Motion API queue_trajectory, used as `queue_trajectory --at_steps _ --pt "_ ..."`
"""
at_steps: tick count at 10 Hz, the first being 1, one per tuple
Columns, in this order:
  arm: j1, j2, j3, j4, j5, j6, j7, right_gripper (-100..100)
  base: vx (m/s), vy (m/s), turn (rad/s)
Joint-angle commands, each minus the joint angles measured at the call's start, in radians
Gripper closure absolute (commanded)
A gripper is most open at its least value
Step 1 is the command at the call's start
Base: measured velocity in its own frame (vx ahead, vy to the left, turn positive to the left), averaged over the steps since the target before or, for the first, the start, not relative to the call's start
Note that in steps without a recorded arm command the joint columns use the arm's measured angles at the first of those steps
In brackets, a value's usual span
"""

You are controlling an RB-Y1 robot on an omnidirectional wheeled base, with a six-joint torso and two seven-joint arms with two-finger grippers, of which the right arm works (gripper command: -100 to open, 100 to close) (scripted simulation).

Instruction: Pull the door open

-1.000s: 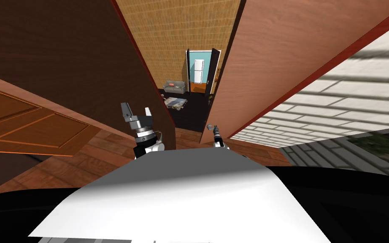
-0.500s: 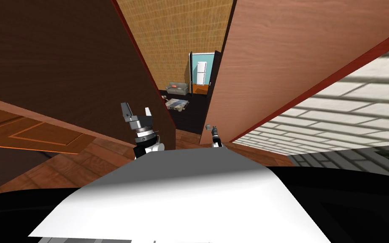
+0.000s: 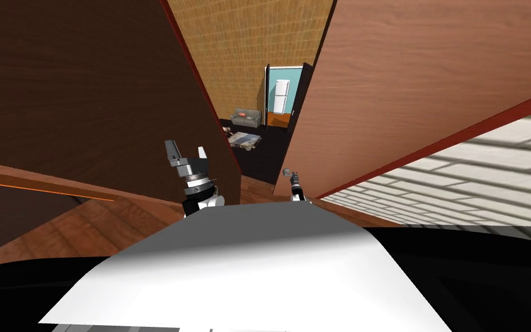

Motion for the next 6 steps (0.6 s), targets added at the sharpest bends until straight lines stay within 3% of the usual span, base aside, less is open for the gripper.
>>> queue_trajectory --at_steps 1,4,6 --pt "0.011 -0.003 0.012 0.014 0.004 -0.012 -0.018 100 -0.178 -0.023 0.19" --pt "0.039 -0.055 0.026 0.035 0.006 -0.054 -0.083 100 -0.2 0.041 0.244" --pt "0.055 -0.085 0.034 0.047 0.007 -0.079 -0.12 100 -0.116 0.043 0.133"
